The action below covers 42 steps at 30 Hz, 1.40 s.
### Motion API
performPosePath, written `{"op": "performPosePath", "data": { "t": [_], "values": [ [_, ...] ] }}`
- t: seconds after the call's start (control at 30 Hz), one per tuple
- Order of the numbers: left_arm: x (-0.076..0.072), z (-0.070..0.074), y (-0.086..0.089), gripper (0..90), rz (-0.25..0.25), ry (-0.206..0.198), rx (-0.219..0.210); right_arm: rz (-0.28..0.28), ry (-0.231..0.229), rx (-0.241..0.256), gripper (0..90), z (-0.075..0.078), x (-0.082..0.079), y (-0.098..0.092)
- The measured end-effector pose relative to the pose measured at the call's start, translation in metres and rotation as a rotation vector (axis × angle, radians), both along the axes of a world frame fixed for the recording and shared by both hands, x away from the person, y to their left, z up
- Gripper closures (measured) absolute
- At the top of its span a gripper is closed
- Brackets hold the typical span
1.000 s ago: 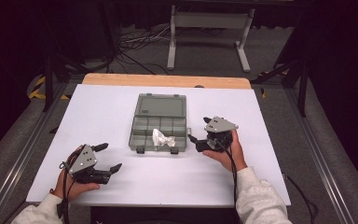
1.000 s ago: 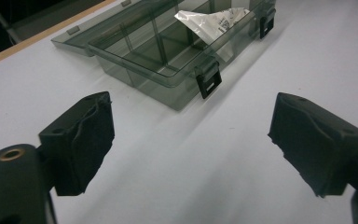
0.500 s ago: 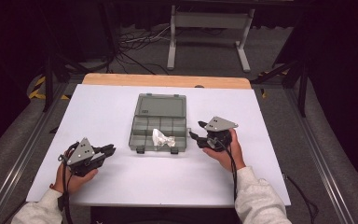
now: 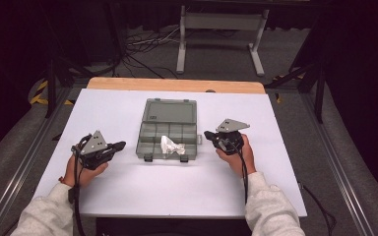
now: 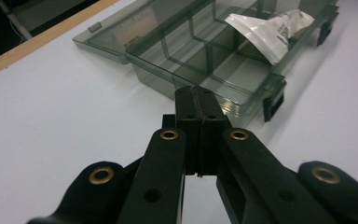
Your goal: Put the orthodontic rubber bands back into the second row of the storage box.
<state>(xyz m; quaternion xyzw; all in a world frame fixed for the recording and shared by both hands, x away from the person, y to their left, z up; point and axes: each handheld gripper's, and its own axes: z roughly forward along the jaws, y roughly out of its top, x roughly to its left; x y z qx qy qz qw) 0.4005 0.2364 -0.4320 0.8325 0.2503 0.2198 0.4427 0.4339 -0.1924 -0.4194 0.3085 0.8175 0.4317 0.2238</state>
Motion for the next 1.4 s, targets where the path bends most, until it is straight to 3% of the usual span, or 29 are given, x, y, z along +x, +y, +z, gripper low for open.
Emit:
{"op": "performPosePath", "data": {
  "t": [0.23, 0.3, 0.4, 0.5, 0.57, 0.7, 0.8, 0.93, 1.03, 1.17, 1.3, 1.4],
  "values": [
    [0.029, 0.005, -0.004, 89.8, 0.008, 0.027, 0.013, -0.025, 0.021, -0.039, 90.0, 0.000, 0.017, 0.006],
    [0.038, 0.008, -0.007, 89.9, 0.004, 0.027, 0.035, -0.030, 0.016, -0.045, 90.0, 0.004, 0.024, 0.008],
    [0.054, 0.009, -0.012, 90.0, 0.013, 0.055, 0.043, -0.035, 0.030, -0.074, 90.0, 0.006, 0.035, 0.011],
    [0.071, 0.009, -0.018, 90.0, 0.017, 0.087, 0.060, -0.041, 0.048, -0.105, 90.0, 0.007, 0.048, 0.015],
    [0.080, 0.009, -0.022, 90.0, 0.021, 0.085, 0.078, -0.045, 0.065, -0.117, 90.0, 0.008, 0.056, 0.018],
    [0.097, 0.009, -0.028, 90.0, 0.029, 0.113, 0.073, -0.059, 0.104, -0.134, 90.0, 0.006, 0.071, 0.023],
    [0.106, 0.008, -0.031, 90.0, 0.035, 0.125, 0.077, -0.064, 0.134, -0.186, 90.0, 0.002, 0.083, 0.028],
    [0.120, 0.000, -0.038, 89.9, 0.067, 0.144, 0.092, -0.076, 0.155, -0.200, 90.0, -0.003, 0.093, 0.032],
    [0.133, -0.009, -0.043, 89.8, 0.090, 0.166, 0.121, -0.087, 0.182, -0.237, 90.0, -0.013, 0.103, 0.036],
    [0.140, -0.015, -0.047, 89.8, 0.087, 0.188, 0.131, -0.081, 0.193, -0.256, 90.0, -0.018, 0.107, 0.039],
    [0.142, -0.017, -0.049, 89.8, 0.096, 0.176, 0.127, -0.076, 0.195, -0.288, 90.0, -0.022, 0.109, 0.041],
    [0.143, -0.017, -0.050, 89.8, 0.099, 0.176, 0.139, -0.077, 0.193, -0.280, 90.0, -0.022, 0.110, 0.040]
  ]
}}
